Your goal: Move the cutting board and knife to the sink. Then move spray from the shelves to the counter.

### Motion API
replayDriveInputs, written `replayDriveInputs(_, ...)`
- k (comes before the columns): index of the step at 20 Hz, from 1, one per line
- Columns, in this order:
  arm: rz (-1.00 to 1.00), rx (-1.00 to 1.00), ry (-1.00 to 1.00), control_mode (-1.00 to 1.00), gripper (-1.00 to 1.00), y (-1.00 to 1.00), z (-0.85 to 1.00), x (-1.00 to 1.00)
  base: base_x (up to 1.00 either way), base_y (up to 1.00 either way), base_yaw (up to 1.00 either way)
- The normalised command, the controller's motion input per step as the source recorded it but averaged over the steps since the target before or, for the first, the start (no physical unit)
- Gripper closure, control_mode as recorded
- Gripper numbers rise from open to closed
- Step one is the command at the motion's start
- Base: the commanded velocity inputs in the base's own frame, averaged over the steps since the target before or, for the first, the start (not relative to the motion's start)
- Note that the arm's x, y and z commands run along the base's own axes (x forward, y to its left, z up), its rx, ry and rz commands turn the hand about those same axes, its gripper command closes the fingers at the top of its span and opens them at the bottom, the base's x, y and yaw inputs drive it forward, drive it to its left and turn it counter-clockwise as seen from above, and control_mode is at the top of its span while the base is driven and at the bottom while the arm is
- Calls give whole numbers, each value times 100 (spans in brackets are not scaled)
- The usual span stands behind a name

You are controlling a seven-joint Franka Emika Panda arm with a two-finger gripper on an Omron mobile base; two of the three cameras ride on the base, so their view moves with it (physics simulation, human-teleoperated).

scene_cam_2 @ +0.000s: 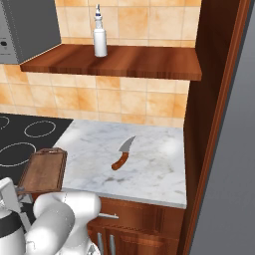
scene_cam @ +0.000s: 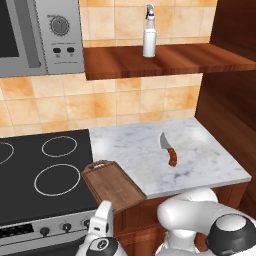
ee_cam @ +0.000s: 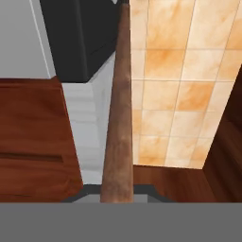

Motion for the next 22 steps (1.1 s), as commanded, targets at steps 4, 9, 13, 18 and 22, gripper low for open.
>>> replayDriveInputs(4,0,1,-10,-100,100,-5,46,-34,0,0,0)
replayDriveInputs(9,0,3,-10,-100,100,-13,47,-27,0,0,0)
replayDriveInputs(13,0,4,-5,-100,100,-18,50,-21,0,0,0)
replayDriveInputs(18,-4,0,0,-100,100,-19,49,-21,0,0,0)
replayDriveInputs(22,-4,1,0,-100,100,-22,44,-22,0,0,0)
